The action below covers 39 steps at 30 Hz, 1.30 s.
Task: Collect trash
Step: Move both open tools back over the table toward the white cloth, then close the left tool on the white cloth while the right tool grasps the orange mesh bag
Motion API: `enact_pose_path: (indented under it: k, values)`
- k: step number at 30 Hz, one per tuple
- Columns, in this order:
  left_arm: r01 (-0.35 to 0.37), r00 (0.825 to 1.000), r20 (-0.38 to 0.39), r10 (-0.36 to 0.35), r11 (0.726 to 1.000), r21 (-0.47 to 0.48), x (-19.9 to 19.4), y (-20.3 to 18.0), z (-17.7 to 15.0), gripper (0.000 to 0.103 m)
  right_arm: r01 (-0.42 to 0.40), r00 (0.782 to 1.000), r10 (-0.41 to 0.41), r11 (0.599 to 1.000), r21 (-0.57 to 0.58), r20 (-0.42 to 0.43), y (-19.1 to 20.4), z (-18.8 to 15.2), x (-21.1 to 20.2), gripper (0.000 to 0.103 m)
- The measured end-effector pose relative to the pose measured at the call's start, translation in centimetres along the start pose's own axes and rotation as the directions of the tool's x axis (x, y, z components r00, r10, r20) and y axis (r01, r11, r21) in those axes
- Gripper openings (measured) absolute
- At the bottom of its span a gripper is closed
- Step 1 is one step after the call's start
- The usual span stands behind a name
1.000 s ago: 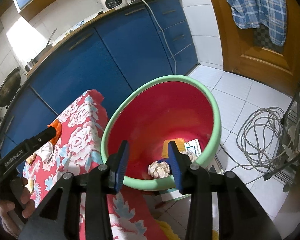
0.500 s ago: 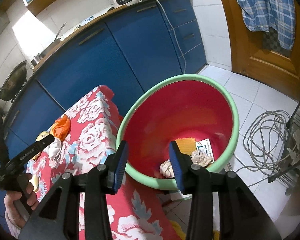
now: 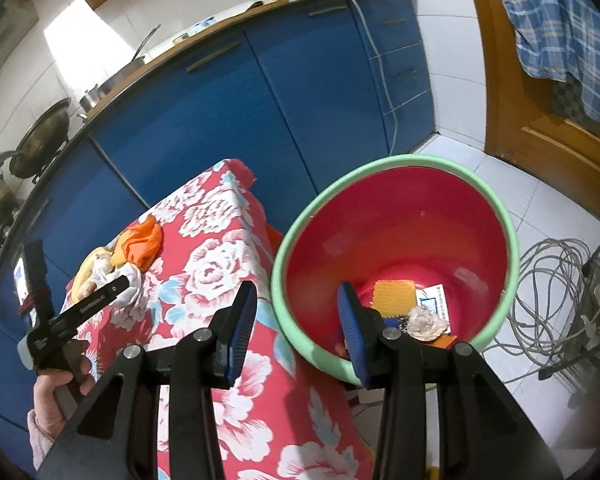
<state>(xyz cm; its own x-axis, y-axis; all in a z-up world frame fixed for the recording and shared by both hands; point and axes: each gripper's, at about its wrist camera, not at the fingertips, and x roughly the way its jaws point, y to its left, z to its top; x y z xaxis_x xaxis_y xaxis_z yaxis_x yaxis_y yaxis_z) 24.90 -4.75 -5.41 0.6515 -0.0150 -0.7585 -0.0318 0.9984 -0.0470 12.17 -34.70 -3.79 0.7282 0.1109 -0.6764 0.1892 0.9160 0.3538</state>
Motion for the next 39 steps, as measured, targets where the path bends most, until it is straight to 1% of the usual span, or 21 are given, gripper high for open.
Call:
enact_pose_path:
  k: [4, 5, 6, 7, 8, 9, 10, 12, 13, 14, 15, 19, 23, 26, 30, 32, 35, 39]
  values:
    - [0.041, 0.999, -0.013, -0.041, 0.999, -0.027, 0.6, 0.5, -0.2, 0.069, -0.017, 1.000, 0.016, 0.999, -0.038, -0.012, 1.8, 0.4, 0.7, 0.044]
    - [0.054, 0.998, -0.012, -0.054, 0.998, -0.034, 0.7, 0.6, -0.2, 0.067, -0.022, 1.000, 0.021, 0.999, -0.045, -0.016, 2.3, 0.5, 0.9, 0.044]
    - [0.062, 0.998, -0.011, -0.062, 0.997, -0.036, 0.7, 0.6, -0.2, 0.061, -0.027, 0.999, 0.025, 0.998, -0.054, -0.020, 2.8, 0.6, 1.1, 0.044]
    - [0.075, 0.997, -0.013, -0.075, 0.996, -0.039, 0.9, 0.7, -0.3, 0.058, -0.031, 0.999, 0.029, 0.997, -0.067, -0.026, 3.4, 0.7, 1.5, 0.044]
    - [0.084, 0.996, -0.016, -0.085, 0.996, -0.042, 1.0, 0.8, -0.3, 0.050, -0.034, 0.999, 0.032, 0.996, -0.079, -0.032, 4.0, 0.8, 1.8, 0.044]
    - [0.098, 0.995, -0.021, -0.099, 0.994, -0.048, 1.1, 0.9, -0.3, 0.045, -0.038, 0.999, 0.035, 0.995, -0.089, -0.037, 4.5, 0.8, 2.1, 0.044]
    - [0.107, 0.994, -0.023, -0.108, 0.993, -0.055, 1.2, 1.0, -0.3, 0.044, -0.045, 0.998, 0.040, 0.994, -0.099, -0.043, 5.2, 0.8, 2.5, 0.044]
    - [0.123, 0.992, -0.020, -0.124, 0.990, -0.065, 1.3, 1.3, -0.3, 0.036, -0.057, 0.997, 0.051, 0.991, -0.118, -0.056, 6.3, 0.8, 3.2, 0.044]
    - [0.133, 0.991, -0.022, -0.135, 0.988, -0.073, 1.3, 1.4, -0.2, 0.035, -0.064, 0.996, 0.056, 0.990, -0.126, -0.064, 6.9, 0.8, 3.5, 0.044]
    - [0.140, 0.990, -0.023, -0.142, 0.987, -0.078, 1.3, 1.6, -0.2, 0.030, -0.071, 0.996, 0.062, 0.989, -0.132, -0.070, 7.3, 0.9, 3.9, 0.044]
    - [0.148, 0.988, -0.024, -0.150, 0.986, -0.083, 1.2, 1.8, -0.2, 0.028, -0.079, 0.995, 0.069, 0.987, -0.140, -0.077, 7.9, 0.9, 4.3, 0.044]
    - [0.155, 0.988, -0.006, -0.157, 0.982, -0.110, 0.6, 2.7, 0.0, 0.027, -0.100, 0.992, 0.083, 0.979, -0.178, -0.097, 10.3, 1.1, 5.6, 0.044]
    - [0.145, 0.989, 0.028, -0.142, 0.978, -0.148, -0.3, 4.1, 0.3, 0.027, -0.127, 0.988, 0.104, 0.968, -0.217, -0.115, 12.8, 1.3, 7.1, 0.044]
    - [0.111, 0.993, 0.050, -0.103, 0.978, -0.174, -0.8, 5.2, 0.5, 0.027, -0.143, 0.985, 0.116, 0.962, -0.233, -0.129, 14.4, 1.4, 8.3, 0.044]
    - [0.064, 0.997, 0.058, -0.053, 0.974, -0.216, -0.6, 6.9, 0.6, 0.027, -0.162, 0.981, 0.127, 0.955, -0.248, -0.149, 16.4, 1.5, 10.1, 0.044]
    - [0.053, 0.998, 0.057, -0.041, 0.971, -0.234, -0.5, 7.4, 0.6, 0.027, -0.166, 0.980, 0.131, 0.952, -0.256, -0.151, 17.2, 1.6, 10.8, 0.044]
    - [0.038, 0.998, 0.059, -0.023, 0.965, -0.261, -0.5, 8.2, 0.6, 0.027, -0.172, 0.979, 0.134, 0.949, -0.264, -0.157, 18.3, 1.8, 12.1, 0.048]
    - [0.029, 0.998, 0.056, -0.013, 0.959, -0.281, -0.3, 8.9, 0.6, 0.027, -0.174, 0.977, 0.134, 0.948, -0.267, -0.164, 19.4, 2.0, 13.9, 0.049]
